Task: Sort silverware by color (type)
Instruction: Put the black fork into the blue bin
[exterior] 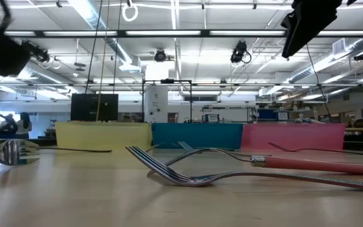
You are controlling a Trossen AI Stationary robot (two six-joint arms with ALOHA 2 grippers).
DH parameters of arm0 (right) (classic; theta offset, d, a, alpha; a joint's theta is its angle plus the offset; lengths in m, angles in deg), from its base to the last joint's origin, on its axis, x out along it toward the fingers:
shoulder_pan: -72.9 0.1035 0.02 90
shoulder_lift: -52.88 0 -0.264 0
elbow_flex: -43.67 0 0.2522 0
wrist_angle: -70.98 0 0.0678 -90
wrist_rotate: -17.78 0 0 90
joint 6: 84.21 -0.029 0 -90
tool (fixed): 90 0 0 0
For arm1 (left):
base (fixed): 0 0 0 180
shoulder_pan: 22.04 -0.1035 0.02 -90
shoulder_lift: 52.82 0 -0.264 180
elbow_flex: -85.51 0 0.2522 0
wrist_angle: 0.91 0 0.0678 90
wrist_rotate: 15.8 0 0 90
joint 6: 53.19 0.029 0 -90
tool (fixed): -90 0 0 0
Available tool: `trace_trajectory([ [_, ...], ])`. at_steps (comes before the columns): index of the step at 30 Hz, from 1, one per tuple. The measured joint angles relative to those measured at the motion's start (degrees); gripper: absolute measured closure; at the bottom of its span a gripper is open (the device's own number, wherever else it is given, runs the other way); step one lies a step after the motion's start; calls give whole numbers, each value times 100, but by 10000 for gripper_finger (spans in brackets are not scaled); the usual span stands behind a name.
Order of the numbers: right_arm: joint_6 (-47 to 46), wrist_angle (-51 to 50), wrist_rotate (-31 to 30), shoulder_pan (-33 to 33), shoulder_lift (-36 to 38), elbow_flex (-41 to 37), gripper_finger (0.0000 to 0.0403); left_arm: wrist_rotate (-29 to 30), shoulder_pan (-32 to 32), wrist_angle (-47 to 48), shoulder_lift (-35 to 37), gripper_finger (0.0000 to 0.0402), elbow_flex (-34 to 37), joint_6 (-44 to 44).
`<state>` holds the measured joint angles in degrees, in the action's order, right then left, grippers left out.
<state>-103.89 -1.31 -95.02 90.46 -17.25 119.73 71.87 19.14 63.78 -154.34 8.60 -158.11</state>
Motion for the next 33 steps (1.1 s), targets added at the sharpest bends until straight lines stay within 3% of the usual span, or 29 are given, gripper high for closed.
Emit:
trace_trajectory([
  [6, 242, 116, -39, 0, 0, 0, 286, 82, -567, 415, 578, 400, -5, 722],
  [12, 575, 305, -197, -38, 0, 0, 286, 476, -1620, 928, 1256, 401, -18, 2193],
  [19, 1017, 478, -358, -434, 2, 0, 286, 1054, -3478, 1262, 2037, 400, -16, 4553],
  [27, 1339, 659, -349, -1278, 2, 0, 286, 1186, -5810, 1087, 2368, 398, -233, 7408],
  [33, 1340, 663, -315, -1843, 0, 0, 286, 1190, -7333, 154, 2360, 398, -584, 9408],
])
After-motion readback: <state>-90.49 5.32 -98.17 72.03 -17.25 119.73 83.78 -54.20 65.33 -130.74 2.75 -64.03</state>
